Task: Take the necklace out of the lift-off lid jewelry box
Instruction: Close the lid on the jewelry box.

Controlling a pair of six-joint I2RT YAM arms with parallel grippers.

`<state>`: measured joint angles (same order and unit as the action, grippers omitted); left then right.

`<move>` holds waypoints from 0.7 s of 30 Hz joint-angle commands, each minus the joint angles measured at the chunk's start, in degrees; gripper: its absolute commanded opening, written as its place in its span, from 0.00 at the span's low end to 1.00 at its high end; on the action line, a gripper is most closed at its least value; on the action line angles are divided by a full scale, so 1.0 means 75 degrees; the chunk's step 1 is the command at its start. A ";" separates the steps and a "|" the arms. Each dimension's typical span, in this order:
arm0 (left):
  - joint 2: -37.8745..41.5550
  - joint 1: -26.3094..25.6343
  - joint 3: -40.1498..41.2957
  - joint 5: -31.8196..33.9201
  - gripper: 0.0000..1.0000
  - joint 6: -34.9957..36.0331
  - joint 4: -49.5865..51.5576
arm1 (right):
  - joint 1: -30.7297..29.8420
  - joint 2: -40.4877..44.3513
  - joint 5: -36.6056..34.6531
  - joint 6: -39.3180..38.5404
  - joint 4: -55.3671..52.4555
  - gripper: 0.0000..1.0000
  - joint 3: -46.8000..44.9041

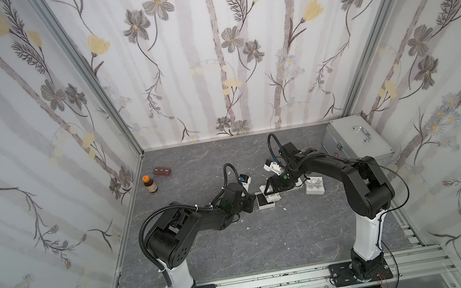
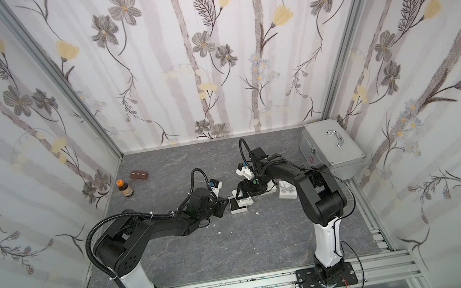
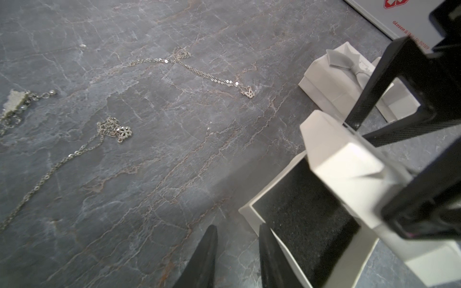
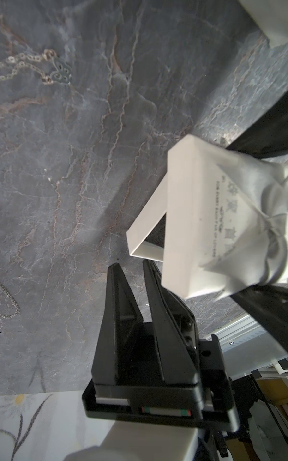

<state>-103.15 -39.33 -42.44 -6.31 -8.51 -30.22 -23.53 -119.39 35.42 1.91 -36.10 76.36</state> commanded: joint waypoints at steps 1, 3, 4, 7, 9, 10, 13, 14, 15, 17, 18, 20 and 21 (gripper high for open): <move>-0.0026 0.0006 -0.0033 -0.0148 0.30 0.0009 -0.0222 | 0.0004 -0.0056 0.0349 -0.0078 0.0029 0.71 0.0038; 0.0008 -0.0003 0.0008 -0.0212 0.31 -0.0041 -0.0225 | -0.0002 -0.0014 0.0349 -0.0005 0.0071 0.71 0.0004; 0.0017 0.0006 0.0046 -0.0236 0.31 -0.0079 -0.0234 | 0.0002 0.0015 0.0351 0.0032 0.0090 0.71 -0.0009; 0.0121 -0.0004 0.0213 -0.0285 0.31 -0.0173 -0.0313 | -0.0003 0.0151 0.0285 0.0198 0.0171 0.71 -0.0113; 0.0206 -0.0006 0.0346 -0.0295 0.31 -0.0223 -0.0389 | -0.0003 0.0263 0.0206 0.0378 0.0290 0.71 -0.0239; 0.0239 -0.0006 0.0412 -0.0300 0.30 -0.0257 -0.0427 | 0.0000 0.0337 0.0126 0.0516 0.0382 0.71 -0.0322; 0.0269 -0.0058 0.0567 -0.0376 0.30 -0.0379 -0.0592 | 0.0000 0.0535 0.0041 0.0961 0.0794 0.72 -0.0627; 0.0260 -0.0091 0.0619 -0.0394 0.30 -0.0404 -0.0673 | -0.0008 0.0597 0.0040 0.1113 0.0952 0.72 -0.0745; 0.0246 -0.0110 0.0663 -0.0390 0.30 -0.0430 -0.0743 | -0.0007 0.0635 0.0061 0.1208 0.1070 0.72 -0.0830; 0.0164 -0.0146 0.0701 -0.0401 0.30 -0.0479 -0.0863 | -0.0027 0.0684 0.0048 0.1361 0.1254 0.72 -0.0955; 0.0126 -0.0157 0.0701 -0.0401 0.30 -0.0496 -0.0902 | -0.0042 0.0676 0.0025 0.1393 0.1312 0.72 -0.0987; 0.0029 -0.0160 0.0668 -0.0401 0.30 -0.0506 -0.0985 | -0.0059 0.0641 0.0012 0.1444 0.1399 0.72 -0.1008; -0.0013 -0.0170 0.0657 -0.0401 0.30 -0.0506 -0.1016 | -0.0059 0.0616 0.0011 0.1456 0.1420 0.72 -0.0988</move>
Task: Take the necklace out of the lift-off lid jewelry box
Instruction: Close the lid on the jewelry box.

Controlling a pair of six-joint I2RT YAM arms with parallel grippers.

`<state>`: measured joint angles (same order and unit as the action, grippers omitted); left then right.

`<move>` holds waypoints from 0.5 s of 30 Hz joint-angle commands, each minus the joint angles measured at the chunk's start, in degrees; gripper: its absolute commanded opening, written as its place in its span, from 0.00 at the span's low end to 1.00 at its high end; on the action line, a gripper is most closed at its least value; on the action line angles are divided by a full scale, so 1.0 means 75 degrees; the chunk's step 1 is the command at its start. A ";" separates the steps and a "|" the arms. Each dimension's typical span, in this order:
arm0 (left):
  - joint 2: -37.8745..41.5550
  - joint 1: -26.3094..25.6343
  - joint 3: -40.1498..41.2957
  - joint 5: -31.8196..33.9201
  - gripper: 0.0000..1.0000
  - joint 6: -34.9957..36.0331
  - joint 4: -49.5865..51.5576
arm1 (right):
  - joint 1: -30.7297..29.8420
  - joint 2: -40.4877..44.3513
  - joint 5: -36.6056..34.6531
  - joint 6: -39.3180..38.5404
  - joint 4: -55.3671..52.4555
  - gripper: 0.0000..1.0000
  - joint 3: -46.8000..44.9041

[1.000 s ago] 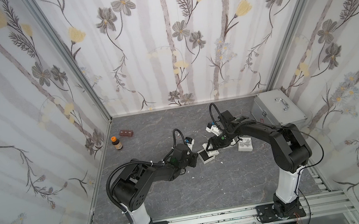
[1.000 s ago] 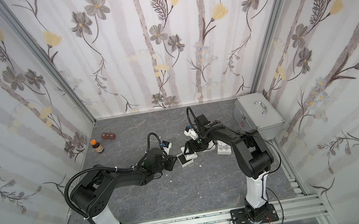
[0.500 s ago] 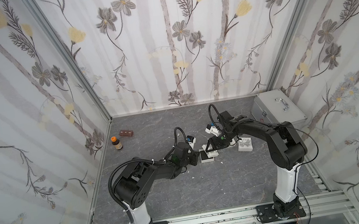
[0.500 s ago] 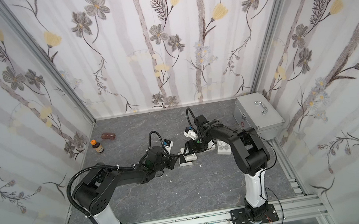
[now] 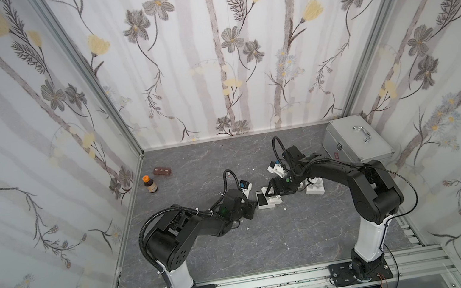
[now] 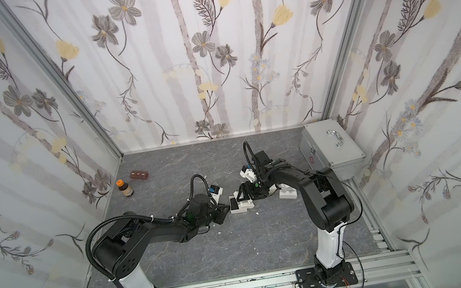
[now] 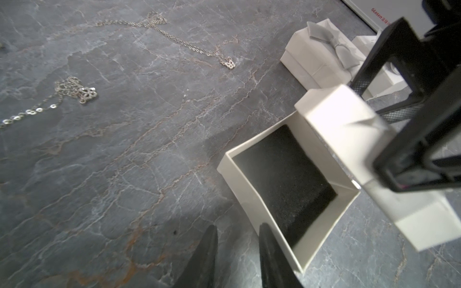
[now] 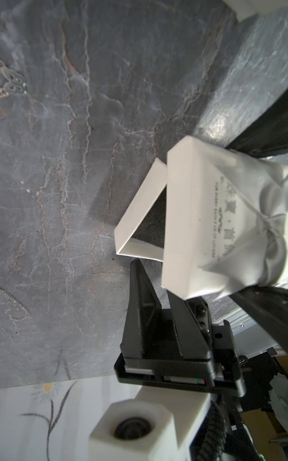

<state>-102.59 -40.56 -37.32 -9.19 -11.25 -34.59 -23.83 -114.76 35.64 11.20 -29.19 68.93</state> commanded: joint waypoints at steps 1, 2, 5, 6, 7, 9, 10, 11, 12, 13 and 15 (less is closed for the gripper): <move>-0.0106 -0.0007 -0.0054 -0.0017 0.30 -0.0141 -0.0457 | -0.0015 -0.0013 -0.0017 0.0229 0.0517 0.72 0.0026; -0.0121 0.0002 -0.0062 -0.0011 0.30 -0.0135 -0.0471 | -0.0021 -0.0033 -0.0018 0.0229 0.0528 0.72 0.0040; -0.0147 -0.0005 -0.0161 0.0079 0.30 -0.0086 -0.0471 | -0.0021 -0.0120 -0.0041 0.0206 0.0484 0.72 0.0126; -0.0153 -0.0007 -0.0175 0.0105 0.30 -0.0066 -0.0457 | -0.0021 -0.0155 -0.0041 0.0183 0.0460 0.72 0.0166; -0.0154 -0.0007 -0.0202 0.0127 0.30 -0.0057 -0.0449 | -0.0028 -0.0193 -0.0029 0.0160 0.0418 0.72 0.0188; -0.0162 -0.0007 -0.0248 0.0156 0.30 -0.0045 -0.0415 | -0.0032 -0.0214 -0.0019 0.0140 0.0389 0.72 0.0205; -0.0160 -0.0005 -0.0268 0.0139 0.30 -0.0037 -0.0393 | -0.0053 -0.0214 -0.0017 0.0135 0.0366 0.72 0.0197; -0.0144 -0.0007 -0.0285 0.0115 0.30 -0.0045 -0.0381 | -0.0055 -0.0198 -0.0018 0.0135 0.0360 0.72 0.0176; -0.0147 -0.0006 -0.0272 0.0111 0.30 -0.0059 -0.0391 | -0.0061 -0.0170 -0.0018 0.0144 0.0370 0.72 0.0140; -0.0149 -0.0004 -0.0264 0.0100 0.30 -0.0071 -0.0398 | -0.0057 -0.0146 -0.0023 0.0154 0.0376 0.72 0.0106; -0.0147 -0.0007 -0.0245 0.0085 0.30 -0.0094 -0.0404 | -0.0069 -0.0078 -0.0060 0.0181 0.0388 0.72 0.0053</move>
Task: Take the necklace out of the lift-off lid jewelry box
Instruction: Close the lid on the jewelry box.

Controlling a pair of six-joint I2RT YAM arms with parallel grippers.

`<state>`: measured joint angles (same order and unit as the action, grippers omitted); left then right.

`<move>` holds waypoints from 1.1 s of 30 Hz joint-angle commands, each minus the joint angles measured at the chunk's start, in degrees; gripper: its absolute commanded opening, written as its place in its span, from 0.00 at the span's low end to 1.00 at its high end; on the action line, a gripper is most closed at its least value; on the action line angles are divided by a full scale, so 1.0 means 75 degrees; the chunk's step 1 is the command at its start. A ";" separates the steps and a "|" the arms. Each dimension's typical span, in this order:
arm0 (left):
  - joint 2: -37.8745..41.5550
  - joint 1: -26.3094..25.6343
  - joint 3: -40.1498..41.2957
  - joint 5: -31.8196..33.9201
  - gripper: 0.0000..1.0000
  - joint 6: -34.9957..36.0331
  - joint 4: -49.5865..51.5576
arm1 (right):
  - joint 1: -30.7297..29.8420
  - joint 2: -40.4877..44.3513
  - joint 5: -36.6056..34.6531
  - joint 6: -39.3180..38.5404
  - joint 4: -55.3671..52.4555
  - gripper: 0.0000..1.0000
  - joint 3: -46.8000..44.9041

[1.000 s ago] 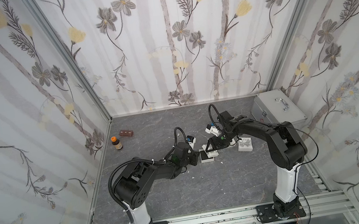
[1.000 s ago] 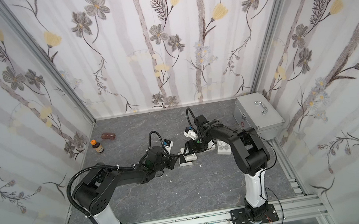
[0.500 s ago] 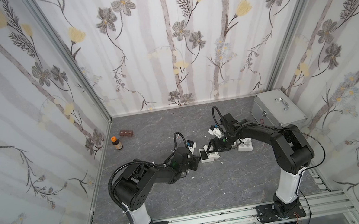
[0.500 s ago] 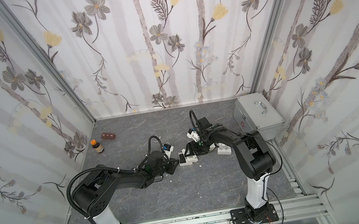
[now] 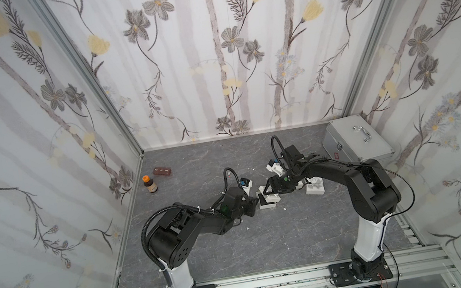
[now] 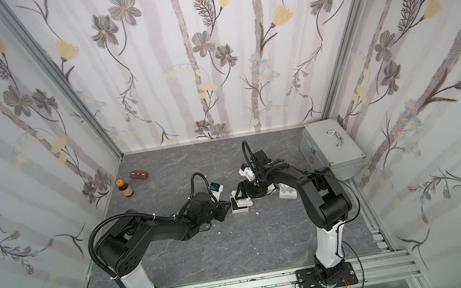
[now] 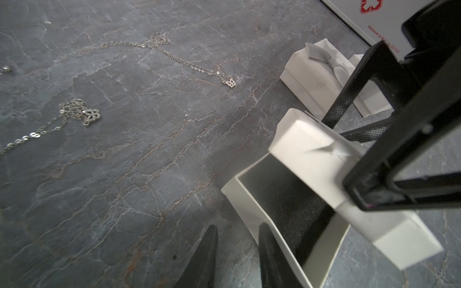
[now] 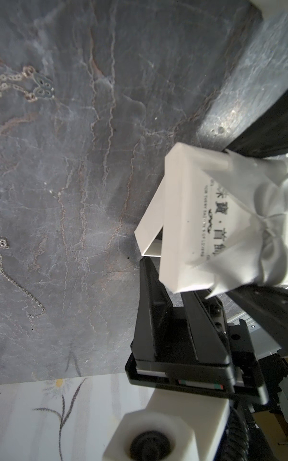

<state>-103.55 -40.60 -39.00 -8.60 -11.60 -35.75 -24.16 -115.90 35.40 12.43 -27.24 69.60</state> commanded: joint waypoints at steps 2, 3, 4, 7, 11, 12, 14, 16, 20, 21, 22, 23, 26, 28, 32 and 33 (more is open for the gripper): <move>-0.0003 -0.0001 0.0013 0.0001 0.30 -0.0059 -0.0272 | -0.0032 0.0165 -0.0115 0.0053 0.0129 0.72 -0.0090; 0.0000 -0.0002 0.0024 -0.0002 0.30 -0.0074 -0.0263 | -0.0044 0.0198 -0.0166 0.0085 0.0129 0.72 -0.0107; 0.0007 0.0000 0.0043 -0.0013 0.30 -0.0083 -0.0273 | -0.0052 0.0235 -0.0253 0.0117 0.0117 0.72 -0.0127; 0.0016 -0.0001 0.0093 -0.0035 0.30 -0.0149 -0.0303 | -0.0107 0.0328 -0.0518 0.0240 0.0137 0.72 -0.0163; 0.0011 -0.0036 0.0158 -0.0049 0.30 -0.0252 -0.0448 | -0.0299 0.0383 -0.0633 0.0410 0.0205 0.72 -0.0181; -0.0003 -0.0046 0.0161 -0.0049 0.30 -0.0272 -0.0468 | -0.0332 0.0383 -0.0630 0.0445 0.0222 0.72 -0.0183; -0.0025 -0.0081 0.0161 -0.0051 0.30 -0.0303 -0.0512 | -0.0392 0.0365 -0.0656 0.0527 0.0300 0.72 -0.0198; -0.0056 -0.0107 0.0160 -0.0049 0.30 -0.0317 -0.0564 | -0.0417 0.0326 -0.0704 0.0607 0.0401 0.72 -0.0221; -0.0059 -0.0141 0.0161 -0.0060 0.30 -0.0344 -0.0598 | -0.0432 0.0312 -0.0760 0.0799 0.0640 0.72 -0.0235; -0.0054 -0.0158 0.0167 -0.0057 0.30 -0.0341 -0.0603 | -0.0427 0.0311 -0.0762 0.0840 0.0662 0.72 -0.0234; -0.0029 -0.0153 0.0184 -0.0054 0.30 -0.0355 -0.0601 | -0.0428 0.0312 -0.0770 0.0862 0.0677 0.72 -0.0235; -0.0017 -0.0156 0.0191 -0.0049 0.30 -0.0352 -0.0601 | -0.0441 0.0329 -0.0779 0.0874 0.0678 0.72 -0.0255; -0.0020 -0.0165 0.0208 -0.0027 0.30 -0.0352 -0.0612 | -0.0454 0.0433 -0.0832 0.0956 0.0748 0.72 -0.0357; -0.0030 -0.0165 0.0208 -0.0014 0.29 -0.0353 -0.0615 | -0.0469 0.0514 -0.0868 0.0957 0.0762 0.72 -0.0416; -0.0082 -0.0166 0.0162 0.0000 0.30 -0.0399 -0.0622 | -0.0621 0.0586 -0.1228 0.0910 0.0651 0.73 -0.0423; -0.0081 -0.0166 0.0148 -0.0008 0.30 -0.0414 -0.0621 | -0.0655 0.0572 -0.1301 0.0910 0.0636 0.73 -0.0412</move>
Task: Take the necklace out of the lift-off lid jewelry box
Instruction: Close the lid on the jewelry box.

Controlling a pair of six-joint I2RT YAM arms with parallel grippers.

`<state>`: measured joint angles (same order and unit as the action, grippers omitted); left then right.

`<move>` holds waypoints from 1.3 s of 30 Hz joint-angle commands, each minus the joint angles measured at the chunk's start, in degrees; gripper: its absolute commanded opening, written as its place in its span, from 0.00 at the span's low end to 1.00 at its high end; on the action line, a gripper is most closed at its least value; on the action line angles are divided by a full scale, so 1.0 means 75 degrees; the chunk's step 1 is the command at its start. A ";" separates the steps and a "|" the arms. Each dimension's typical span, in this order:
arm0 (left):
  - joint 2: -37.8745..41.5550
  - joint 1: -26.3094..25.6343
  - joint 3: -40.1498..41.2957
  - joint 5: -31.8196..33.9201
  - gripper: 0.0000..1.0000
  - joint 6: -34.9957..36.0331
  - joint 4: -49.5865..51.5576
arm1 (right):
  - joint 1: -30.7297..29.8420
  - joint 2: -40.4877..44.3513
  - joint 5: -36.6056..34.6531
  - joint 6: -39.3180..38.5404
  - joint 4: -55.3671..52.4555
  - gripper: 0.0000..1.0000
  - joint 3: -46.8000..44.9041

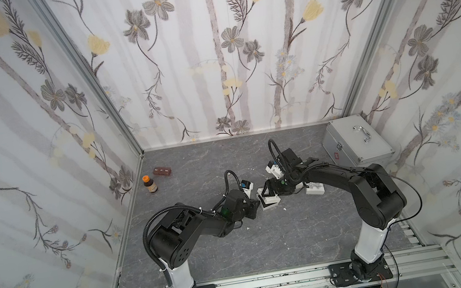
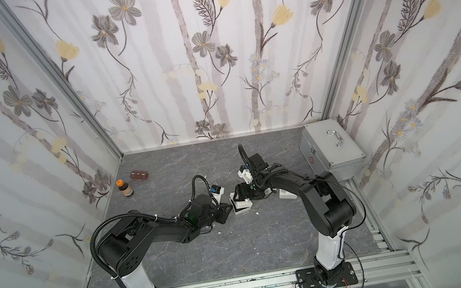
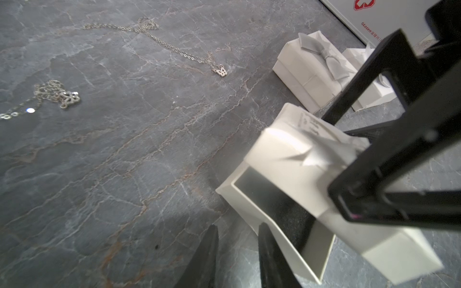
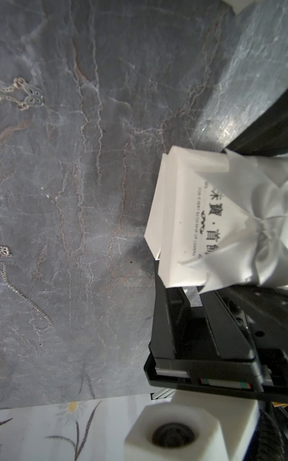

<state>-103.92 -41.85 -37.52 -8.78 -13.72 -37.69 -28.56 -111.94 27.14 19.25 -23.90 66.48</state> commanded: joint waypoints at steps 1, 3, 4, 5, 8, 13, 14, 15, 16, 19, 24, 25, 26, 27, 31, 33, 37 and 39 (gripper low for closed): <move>-0.0042 -0.0008 -0.0049 0.0010 0.30 -0.0142 -0.0373 | -0.0111 0.0031 -0.0273 0.0000 0.0187 0.73 0.0010; -0.0024 -0.0005 -0.0037 0.0010 0.29 -0.0175 -0.0396 | -0.0196 -0.0024 -0.0391 0.0000 0.0153 0.73 0.0038; -0.0024 -0.0010 -0.0037 0.0010 0.30 -0.0187 -0.0404 | -0.0234 -0.0036 -0.0427 -0.0009 0.0152 0.74 0.0042; -0.0026 -0.0010 -0.0035 0.0021 0.30 -0.0187 -0.0405 | -0.0269 -0.0072 -0.0482 -0.0017 0.0152 0.74 0.0051; -0.0037 -0.0010 -0.0027 0.0021 0.30 -0.0210 -0.0409 | -0.0340 -0.0123 -0.0559 -0.0058 0.0135 0.76 0.0088; -0.0025 -0.0012 -0.0016 0.0041 0.29 -0.0234 -0.0433 | -0.0364 0.0058 -0.0583 -0.0104 0.0140 0.78 0.0067; -0.0029 -0.0010 -0.0016 0.0044 0.29 -0.0243 -0.0426 | -0.0370 0.0114 -0.0606 -0.0110 0.0128 0.78 0.0051; -0.0021 -0.0018 -0.0002 0.0056 0.29 -0.0247 -0.0433 | -0.0355 0.0176 -0.0612 -0.0117 0.0106 0.78 0.0037; -0.0027 -0.0023 0.0009 0.0057 0.29 -0.0248 -0.0431 | -0.0364 0.0211 -0.0629 -0.0132 0.0100 0.79 0.0034; -0.0023 -0.0017 0.0044 0.0068 0.29 -0.0263 -0.0446 | -0.0353 0.0295 -0.0630 -0.0169 0.0071 0.80 -0.0010; 0.0071 -0.0021 0.0180 0.0129 0.29 -0.0292 -0.0470 | -0.0349 0.0347 -0.0716 -0.0199 0.0070 0.80 -0.0086; 0.0095 -0.0011 0.0211 0.0149 0.29 -0.0287 -0.0462 | -0.0342 0.0347 -0.0743 -0.0187 0.0077 0.80 -0.0098; 0.0127 -0.0018 0.0261 0.0188 0.29 -0.0281 -0.0457 | -0.0344 0.0336 -0.0769 -0.0181 0.0070 0.79 -0.0110; 0.0165 -0.0011 0.0316 0.0227 0.29 -0.0272 -0.0441 | -0.0344 0.0343 -0.0791 -0.0187 0.0070 0.78 -0.0127; 0.0375 -0.0010 0.0487 0.0386 0.30 -0.0235 -0.0303 | -0.0343 0.0476 -0.0994 -0.0158 0.0098 0.77 -0.0277; 0.0523 0.0000 0.0533 0.0453 0.30 -0.0215 -0.0169 | -0.0349 0.0680 -0.1118 -0.0134 0.0144 0.77 -0.0391; 0.0865 0.0090 0.0330 0.0626 0.30 -0.0069 0.0438 | -0.0333 0.1154 -0.1011 0.0001 0.0377 0.77 -0.0759; 0.1097 0.0192 0.0162 0.0718 0.31 0.0059 0.0835 | -0.0330 0.1454 -0.0829 0.0164 0.0630 0.78 -0.1123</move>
<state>-97.25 -41.04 -35.05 -5.54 -14.87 -34.70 -31.05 -102.94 19.66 18.90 -22.94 60.03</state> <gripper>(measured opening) 0.304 0.782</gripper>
